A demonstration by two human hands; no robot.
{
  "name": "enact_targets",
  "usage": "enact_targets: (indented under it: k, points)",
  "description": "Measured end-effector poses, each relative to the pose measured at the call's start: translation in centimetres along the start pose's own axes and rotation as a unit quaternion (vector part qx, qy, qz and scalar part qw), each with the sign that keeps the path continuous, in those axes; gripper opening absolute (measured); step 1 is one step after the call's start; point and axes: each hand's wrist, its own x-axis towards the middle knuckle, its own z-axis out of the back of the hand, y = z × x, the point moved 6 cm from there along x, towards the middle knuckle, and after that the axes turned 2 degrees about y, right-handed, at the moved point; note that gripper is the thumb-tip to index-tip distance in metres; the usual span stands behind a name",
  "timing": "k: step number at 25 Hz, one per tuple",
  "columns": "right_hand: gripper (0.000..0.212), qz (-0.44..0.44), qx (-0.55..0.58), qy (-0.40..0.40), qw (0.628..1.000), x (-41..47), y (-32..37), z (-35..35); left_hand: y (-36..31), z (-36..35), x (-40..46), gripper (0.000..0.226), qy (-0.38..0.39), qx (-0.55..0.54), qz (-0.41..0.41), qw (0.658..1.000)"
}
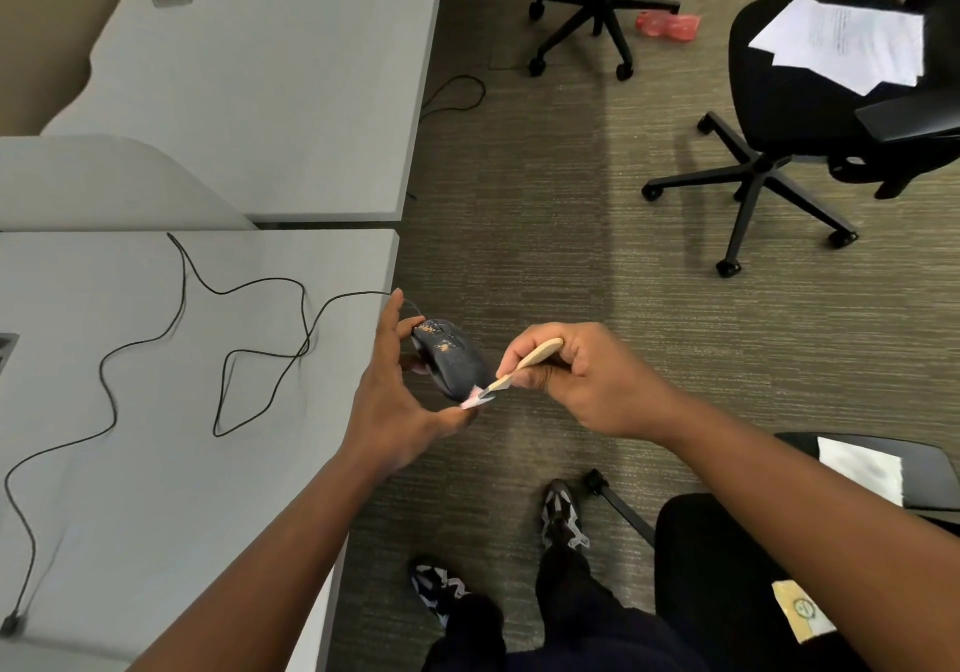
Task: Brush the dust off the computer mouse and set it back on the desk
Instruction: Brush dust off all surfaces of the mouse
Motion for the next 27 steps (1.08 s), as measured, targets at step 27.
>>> enact_targets:
  k: [27]
  points:
    - [0.007, -0.157, 0.319, -0.136, 0.924, -0.4, -2.2, 1.0, -1.5, -0.9, -1.2, 0.136, 0.025, -0.032, -0.048, 0.998]
